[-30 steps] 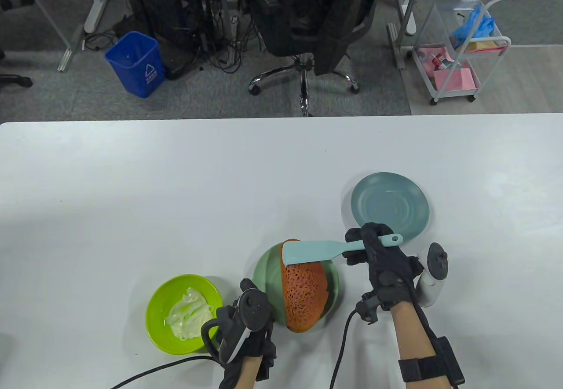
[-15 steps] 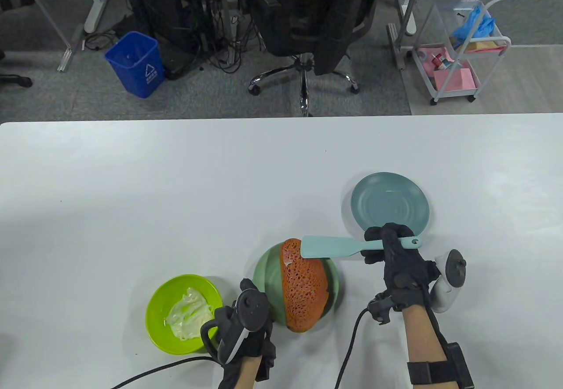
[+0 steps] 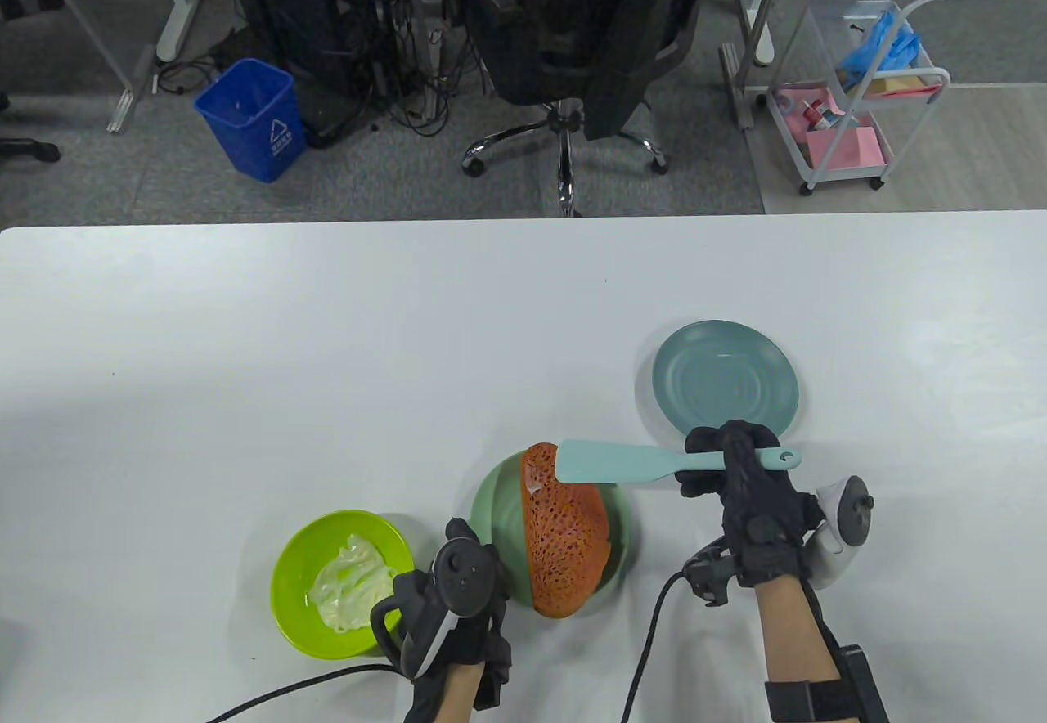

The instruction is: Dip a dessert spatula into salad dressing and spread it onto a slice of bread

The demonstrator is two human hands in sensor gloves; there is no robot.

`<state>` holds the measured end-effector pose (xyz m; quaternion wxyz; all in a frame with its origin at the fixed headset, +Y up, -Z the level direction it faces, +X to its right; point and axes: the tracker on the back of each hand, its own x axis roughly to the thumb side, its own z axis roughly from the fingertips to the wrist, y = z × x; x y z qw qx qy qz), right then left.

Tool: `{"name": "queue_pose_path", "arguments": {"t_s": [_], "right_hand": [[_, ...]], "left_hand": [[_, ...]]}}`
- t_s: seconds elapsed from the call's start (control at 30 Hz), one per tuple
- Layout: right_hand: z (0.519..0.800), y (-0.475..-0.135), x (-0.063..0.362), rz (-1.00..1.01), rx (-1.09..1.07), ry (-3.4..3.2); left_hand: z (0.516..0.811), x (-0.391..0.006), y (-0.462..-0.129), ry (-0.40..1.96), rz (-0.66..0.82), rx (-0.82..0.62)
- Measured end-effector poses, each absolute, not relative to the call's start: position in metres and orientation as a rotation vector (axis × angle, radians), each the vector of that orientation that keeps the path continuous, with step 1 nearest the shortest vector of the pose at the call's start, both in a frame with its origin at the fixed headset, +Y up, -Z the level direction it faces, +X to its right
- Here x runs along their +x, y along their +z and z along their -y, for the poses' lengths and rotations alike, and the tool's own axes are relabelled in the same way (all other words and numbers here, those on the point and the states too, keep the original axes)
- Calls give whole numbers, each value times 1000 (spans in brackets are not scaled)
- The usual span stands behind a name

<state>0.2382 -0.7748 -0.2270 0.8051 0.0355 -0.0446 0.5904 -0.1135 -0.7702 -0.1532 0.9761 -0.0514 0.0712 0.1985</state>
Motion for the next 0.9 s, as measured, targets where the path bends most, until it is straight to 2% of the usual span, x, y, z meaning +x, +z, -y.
{"name": "queue_pose_path", "arguments": {"t_s": [0.4, 0.9], "right_hand": [[776, -227, 214, -8, 129, 1334], [770, -224, 215, -25, 85, 1430]], "left_hand": [[771, -115, -152, 427, -122, -108], [772, -116, -152, 431, -120, -111]]}}
